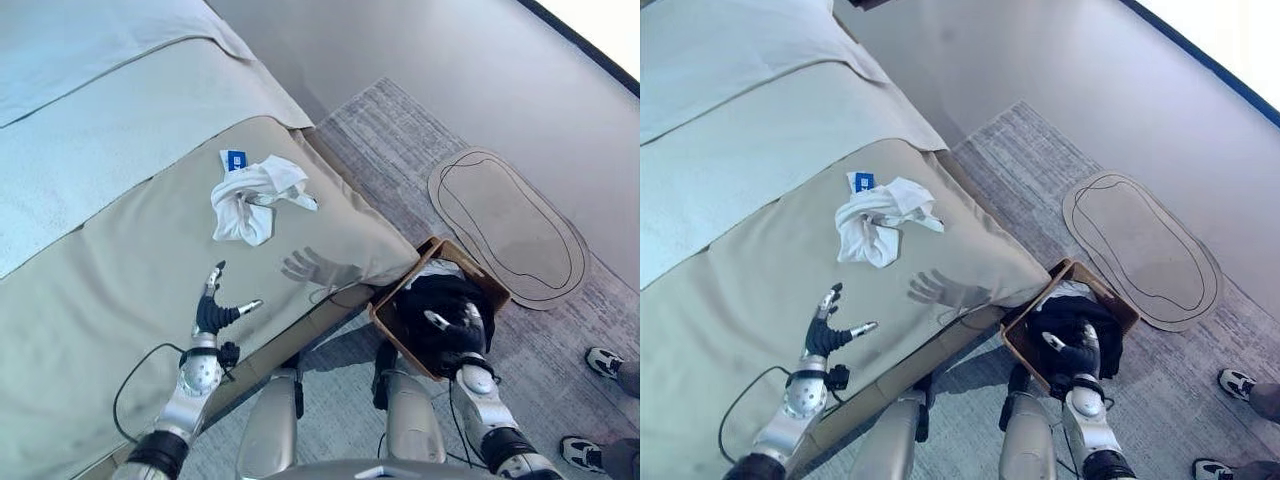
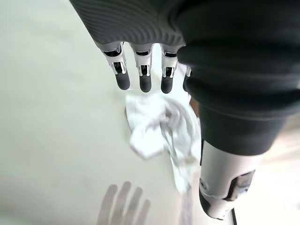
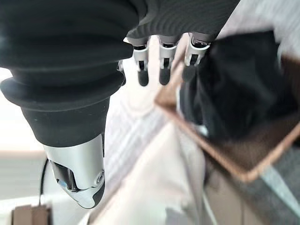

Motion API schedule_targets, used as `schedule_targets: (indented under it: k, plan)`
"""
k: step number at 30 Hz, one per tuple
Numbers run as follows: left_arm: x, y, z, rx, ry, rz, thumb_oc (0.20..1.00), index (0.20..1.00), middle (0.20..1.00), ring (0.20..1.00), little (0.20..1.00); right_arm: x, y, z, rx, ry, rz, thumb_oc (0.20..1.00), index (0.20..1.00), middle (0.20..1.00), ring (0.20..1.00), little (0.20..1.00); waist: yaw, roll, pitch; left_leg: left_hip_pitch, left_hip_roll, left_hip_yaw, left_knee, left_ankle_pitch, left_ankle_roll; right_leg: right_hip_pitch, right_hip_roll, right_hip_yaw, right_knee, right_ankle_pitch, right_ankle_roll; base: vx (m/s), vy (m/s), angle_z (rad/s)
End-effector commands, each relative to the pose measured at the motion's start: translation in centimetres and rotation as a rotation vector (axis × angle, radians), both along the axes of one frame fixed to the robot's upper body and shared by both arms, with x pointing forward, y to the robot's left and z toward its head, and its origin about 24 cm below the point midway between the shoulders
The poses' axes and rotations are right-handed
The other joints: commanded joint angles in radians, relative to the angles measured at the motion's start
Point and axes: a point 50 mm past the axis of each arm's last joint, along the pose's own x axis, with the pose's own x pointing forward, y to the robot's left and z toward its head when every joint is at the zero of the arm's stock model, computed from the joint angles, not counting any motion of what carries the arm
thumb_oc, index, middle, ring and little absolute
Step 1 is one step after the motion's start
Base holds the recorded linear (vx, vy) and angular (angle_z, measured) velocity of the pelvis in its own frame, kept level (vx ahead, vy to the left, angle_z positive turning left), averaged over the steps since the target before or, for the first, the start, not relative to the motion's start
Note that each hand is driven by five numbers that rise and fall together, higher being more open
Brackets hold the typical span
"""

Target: Pick up clothes into the bucket

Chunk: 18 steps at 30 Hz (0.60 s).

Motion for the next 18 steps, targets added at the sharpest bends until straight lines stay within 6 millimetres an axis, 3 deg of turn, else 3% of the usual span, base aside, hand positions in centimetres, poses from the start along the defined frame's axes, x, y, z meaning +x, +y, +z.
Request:
schedule_targets:
  k: [1,5,6,7,9,18]
  plan:
    - [2.7,1.2,3.8,0.201,-0.168,0.032,1.000,1.000,1.000,1.000,1.000,2.0,0.6,2.3,-0.020,-0.135,0.043,1.000,1.000,1.000,1.000,1.000,-0.001,-0.041,0.065,-0.025,0.003,0.032,0.028,-0.009,-0.003,0.037,-0.019,0.036,-0.125,0.145,0.045,-0.03,0.047,-0.12]
    - [4.3,2.3,5.6,0.342,-0.210,0.071,1.000,1.000,1.000,1.000,1.000,2.3,0.7,2.9,-0.036,-0.161,0.063,1.000,1.000,1.000,1.000,1.000,-0.013,-0.051,0.088,-0.056,0.004,0.043,0.032,-0.004,-0.004,0.007,-0.018,0.044,-0.140,0.162,0.048,-0.06,0.060,-0.17]
    - [5.2,3.4,7.2,0.472,-0.249,0.115,1.000,1.000,1.000,1.000,1.000,2.4,0.6,3.2,-0.050,-0.177,0.070,1.000,1.000,1.000,1.000,1.000,-0.024,-0.057,0.104,-0.078,0.006,0.051,0.032,0.001,-0.006,-0.016,-0.014,0.051,-0.151,0.174,0.050,-0.04,0.029,-0.10]
    - [5.2,3.4,7.2,0.472,-0.250,0.114,1.000,1.000,1.000,1.000,1.000,2.4,0.6,3.2,-0.050,-0.177,0.070,1.000,1.000,1.000,1.000,1.000,-0.023,-0.057,0.104,-0.079,0.006,0.051,0.032,0.001,-0.006,-0.017,-0.014,0.052,-0.151,0.175,0.050,-0.06,0.043,-0.17]
    - [6.6,5.2,9.5,0.701,-0.266,0.173,1.000,1.000,1.000,1.000,1.000,2.5,0.3,3.5,-0.070,-0.194,0.072,1.000,1.000,1.000,1.000,1.000,-0.040,-0.065,0.127,-0.115,0.007,0.059,0.043,0.004,-0.007,-0.052,-0.010,0.065,-0.159,0.187,0.052,-0.06,0.040,-0.20]
    - [8.5,7.7,15.8,0.940,-0.375,0.293,1.000,1.000,1.000,1.000,1.000,2.8,-0.6,4.4,-0.095,-0.233,0.080,1.000,1.000,1.000,1.000,1.000,-0.077,-0.067,0.182,-0.209,0.007,0.067,0.081,0.002,-0.008,-0.137,-0.013,0.084,-0.151,0.210,0.058,-0.04,0.025,-0.05]
